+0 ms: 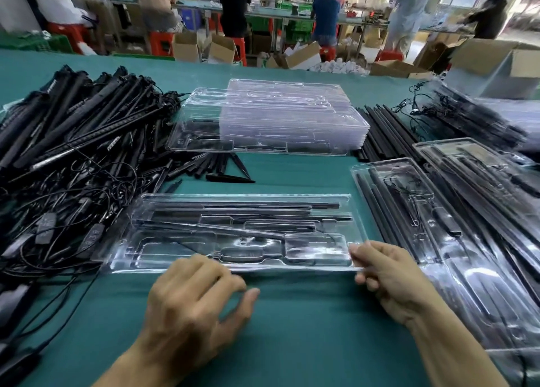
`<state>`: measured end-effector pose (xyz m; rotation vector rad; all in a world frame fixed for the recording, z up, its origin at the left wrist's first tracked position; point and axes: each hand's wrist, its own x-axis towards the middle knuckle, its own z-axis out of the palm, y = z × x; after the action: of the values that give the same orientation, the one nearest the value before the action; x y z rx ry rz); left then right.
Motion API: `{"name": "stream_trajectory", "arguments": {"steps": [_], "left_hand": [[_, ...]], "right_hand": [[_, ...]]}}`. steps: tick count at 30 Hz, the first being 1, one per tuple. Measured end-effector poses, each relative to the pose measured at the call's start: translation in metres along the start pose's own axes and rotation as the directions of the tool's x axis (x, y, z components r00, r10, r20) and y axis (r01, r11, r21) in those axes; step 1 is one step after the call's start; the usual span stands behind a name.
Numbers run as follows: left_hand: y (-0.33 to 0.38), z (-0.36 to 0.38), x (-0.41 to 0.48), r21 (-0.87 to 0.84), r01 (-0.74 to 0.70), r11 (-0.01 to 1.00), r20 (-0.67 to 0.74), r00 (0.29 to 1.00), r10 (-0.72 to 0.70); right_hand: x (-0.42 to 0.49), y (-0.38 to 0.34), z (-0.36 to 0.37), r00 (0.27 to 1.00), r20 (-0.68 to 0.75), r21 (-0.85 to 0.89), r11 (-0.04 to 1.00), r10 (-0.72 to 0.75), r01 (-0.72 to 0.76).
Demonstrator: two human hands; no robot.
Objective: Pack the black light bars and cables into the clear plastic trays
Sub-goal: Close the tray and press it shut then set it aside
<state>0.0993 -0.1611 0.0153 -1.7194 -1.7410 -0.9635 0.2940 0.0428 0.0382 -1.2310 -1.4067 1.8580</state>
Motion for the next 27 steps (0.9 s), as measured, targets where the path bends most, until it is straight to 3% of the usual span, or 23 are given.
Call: {"name": "stream_trajectory", "arguments": {"steps": [1, 2, 3, 4, 5, 6, 7, 8, 9, 12, 16, 21, 27], "left_hand": [[0.008, -0.002, 0.001, -0.084, 0.070, 0.994, 0.075, 0.995, -0.064], [0.015, -0.003, 0.004, -0.180, 0.243, 0.953, 0.196, 0.959, -0.207], [0.023, -0.005, 0.012, -0.245, 0.512, 0.823, 0.389, 0.830, -0.400], [0.028, -0.007, 0.019, -0.270, 0.788, 0.553, 0.603, 0.586, -0.541], [0.030, -0.006, 0.025, -0.274, 0.947, 0.169, 0.772, 0.322, -0.548], [0.030, -0.003, 0.027, -0.265, 0.941, -0.210, 0.882, 0.149, -0.446], [0.028, 0.001, 0.030, -0.305, 0.839, -0.451, 0.906, 0.110, -0.408], [0.026, 0.005, 0.034, -0.383, 0.712, -0.589, 0.889, 0.110, -0.445], [0.025, 0.010, 0.037, -0.469, 0.585, -0.662, 0.853, 0.104, -0.512], [0.021, 0.024, 0.047, -0.634, 0.358, -0.686, 0.745, 0.042, -0.666], [0.018, 0.040, 0.058, -0.705, 0.347, -0.619, 0.657, -0.010, -0.754], [0.017, 0.048, 0.061, -0.794, 0.372, -0.481, 0.543, 0.077, -0.836], [0.008, 0.047, 0.065, -0.808, 0.409, -0.425, 0.515, 0.140, -0.845]], "right_hand": [[0.000, 0.000, 0.000, 1.000, -0.002, 0.007, 1.000, 0.000, 0.000], [0.000, 0.000, 0.000, 1.000, -0.004, 0.015, 1.000, -0.004, 0.004], [0.000, 0.000, 0.000, 1.000, -0.005, 0.026, 1.000, -0.009, 0.009], [0.000, 0.000, -0.001, 1.000, -0.004, 0.044, 0.999, -0.016, 0.016], [-0.001, -0.001, -0.002, 1.000, -0.002, 0.068, 0.997, -0.023, 0.023], [-0.002, -0.002, -0.003, 1.000, 0.002, 0.089, 0.996, -0.030, 0.030], [-0.002, -0.002, -0.004, 0.999, 0.006, 0.101, 0.994, -0.038, 0.037], [-0.003, -0.003, -0.005, 0.999, 0.012, 0.103, 0.994, -0.045, 0.044], [-0.003, -0.002, -0.006, 0.998, 0.023, 0.097, 0.994, -0.058, 0.055], [-0.005, 0.000, -0.006, 0.984, 0.086, 0.042, 0.987, -0.158, 0.155], [-0.009, 0.002, -0.009, 0.953, 0.156, -0.035, 0.963, -0.260, 0.268], [-0.007, 0.004, -0.010, 0.953, 0.115, -0.072, 0.955, -0.279, 0.288], [0.000, 0.018, 0.003, 0.956, 0.035, -0.153, 0.944, -0.291, 0.293]]}}
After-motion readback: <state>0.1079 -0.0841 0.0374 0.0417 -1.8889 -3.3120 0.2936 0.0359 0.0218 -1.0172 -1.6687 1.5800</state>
